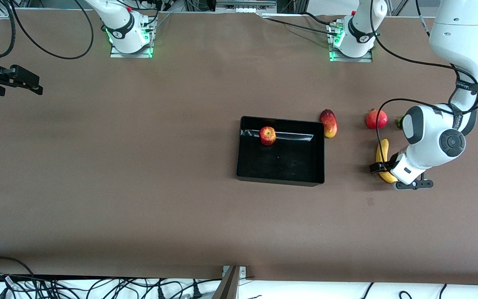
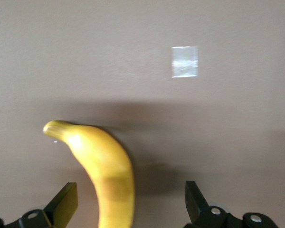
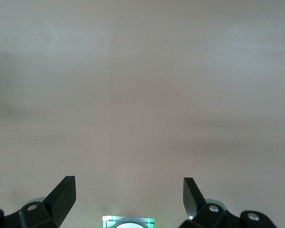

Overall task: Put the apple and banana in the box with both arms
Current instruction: 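Lower the left gripper onto the yellow banana and grasp it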

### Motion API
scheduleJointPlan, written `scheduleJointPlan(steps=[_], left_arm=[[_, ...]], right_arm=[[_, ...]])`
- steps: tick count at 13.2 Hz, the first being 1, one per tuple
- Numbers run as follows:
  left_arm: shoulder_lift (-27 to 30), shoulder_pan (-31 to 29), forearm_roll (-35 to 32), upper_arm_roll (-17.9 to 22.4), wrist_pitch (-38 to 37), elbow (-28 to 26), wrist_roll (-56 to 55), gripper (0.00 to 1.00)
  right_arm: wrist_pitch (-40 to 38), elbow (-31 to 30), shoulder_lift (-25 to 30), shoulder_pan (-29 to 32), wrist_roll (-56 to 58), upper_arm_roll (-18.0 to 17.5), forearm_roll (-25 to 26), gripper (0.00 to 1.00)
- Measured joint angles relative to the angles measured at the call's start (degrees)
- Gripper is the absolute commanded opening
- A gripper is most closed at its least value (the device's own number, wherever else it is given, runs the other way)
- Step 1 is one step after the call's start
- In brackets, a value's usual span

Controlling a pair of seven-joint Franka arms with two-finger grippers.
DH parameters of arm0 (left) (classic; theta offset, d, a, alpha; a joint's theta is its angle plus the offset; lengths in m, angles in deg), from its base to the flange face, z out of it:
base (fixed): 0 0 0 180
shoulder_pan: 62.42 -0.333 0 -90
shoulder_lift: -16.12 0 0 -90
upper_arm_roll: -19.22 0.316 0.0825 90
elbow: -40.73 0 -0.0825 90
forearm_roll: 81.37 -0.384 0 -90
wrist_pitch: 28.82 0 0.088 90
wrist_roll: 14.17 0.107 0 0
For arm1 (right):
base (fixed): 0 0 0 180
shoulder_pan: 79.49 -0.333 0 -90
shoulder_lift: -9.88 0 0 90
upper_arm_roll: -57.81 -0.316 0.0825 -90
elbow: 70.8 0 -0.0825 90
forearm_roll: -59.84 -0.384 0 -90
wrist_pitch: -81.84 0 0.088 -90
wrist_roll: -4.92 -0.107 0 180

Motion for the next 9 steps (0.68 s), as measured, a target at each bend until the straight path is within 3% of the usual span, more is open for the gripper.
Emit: scheduleJointPlan(steps=[7, 9], left_arm=[[-4.85, -2.05, 0.00, -0.53, 5.88, -1.34, 1.18, 1.00], [-4.64, -2.08, 0.00, -0.54, 5.95, -1.91, 1.18, 0.84]], right_arm=[[0.00, 0.00, 0.00, 0.00, 0.00, 0.00, 0.00, 1.00], [0.00, 0.00, 0.00, 0.00, 0.00, 0.00, 0.00, 1.00]])
